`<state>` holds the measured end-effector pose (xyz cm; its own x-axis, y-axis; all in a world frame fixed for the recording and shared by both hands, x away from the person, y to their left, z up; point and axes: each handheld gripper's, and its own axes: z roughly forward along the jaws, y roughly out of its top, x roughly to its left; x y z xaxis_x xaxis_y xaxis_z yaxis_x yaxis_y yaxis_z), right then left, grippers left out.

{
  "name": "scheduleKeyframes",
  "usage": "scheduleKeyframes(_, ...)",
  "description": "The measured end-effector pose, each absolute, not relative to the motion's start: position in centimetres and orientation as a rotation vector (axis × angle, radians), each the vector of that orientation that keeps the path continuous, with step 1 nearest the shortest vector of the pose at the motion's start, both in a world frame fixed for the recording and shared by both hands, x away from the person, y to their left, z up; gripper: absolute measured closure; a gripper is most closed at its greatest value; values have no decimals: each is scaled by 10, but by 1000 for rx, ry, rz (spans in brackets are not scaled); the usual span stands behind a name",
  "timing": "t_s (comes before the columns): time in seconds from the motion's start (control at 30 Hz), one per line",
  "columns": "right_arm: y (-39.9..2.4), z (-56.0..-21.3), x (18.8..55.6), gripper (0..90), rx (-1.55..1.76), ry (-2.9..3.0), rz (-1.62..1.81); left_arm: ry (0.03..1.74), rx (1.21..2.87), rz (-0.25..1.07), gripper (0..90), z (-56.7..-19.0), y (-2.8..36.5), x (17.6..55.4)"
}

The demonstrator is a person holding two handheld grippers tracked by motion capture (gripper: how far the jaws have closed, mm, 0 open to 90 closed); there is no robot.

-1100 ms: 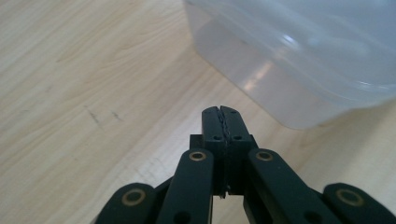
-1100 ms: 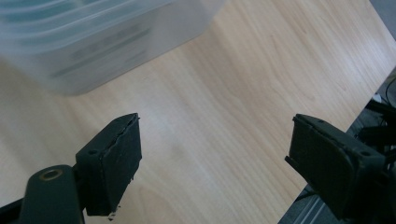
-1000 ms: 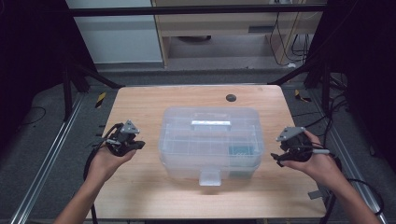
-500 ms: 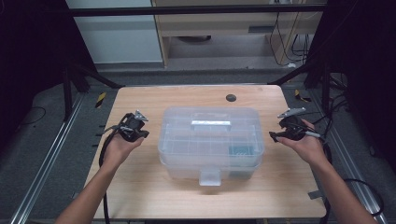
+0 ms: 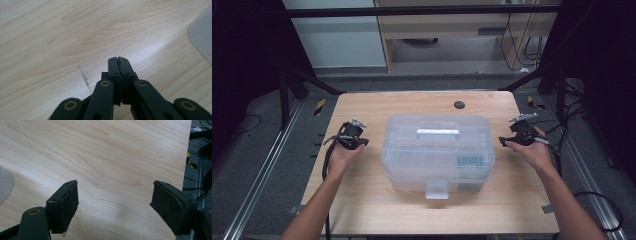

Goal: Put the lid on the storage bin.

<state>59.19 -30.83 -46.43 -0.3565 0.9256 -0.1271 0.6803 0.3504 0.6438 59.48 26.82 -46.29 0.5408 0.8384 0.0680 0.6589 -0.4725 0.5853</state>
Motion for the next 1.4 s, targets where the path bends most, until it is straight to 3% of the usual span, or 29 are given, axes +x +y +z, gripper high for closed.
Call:
scheduleKeyframes(0.17,-309,-474,595,201,1427,2135,710,1217,2270,492,883,-470,270,596)
scheduleKeyframes(0.27,-308,-478,598,192,1439,2132,717,1228,2241,505,811,-474,271,597)
scheduleKeyframes(0.6,-304,-487,601,98,1484,2106,751,1305,2175,529,279,-486,267,603)
scheduleKeyframes(0.7,-302,-491,601,82,1507,2107,764,1332,2145,512,191,-490,268,604)
scheduleKeyframes(0.83,-303,-498,600,79,1528,2103,793,1342,2121,536,129,-495,268,603)
scheduleKeyframes(1.4,-304,-507,593,58,1525,2047,840,1291,2044,573,33,-506,269,596)
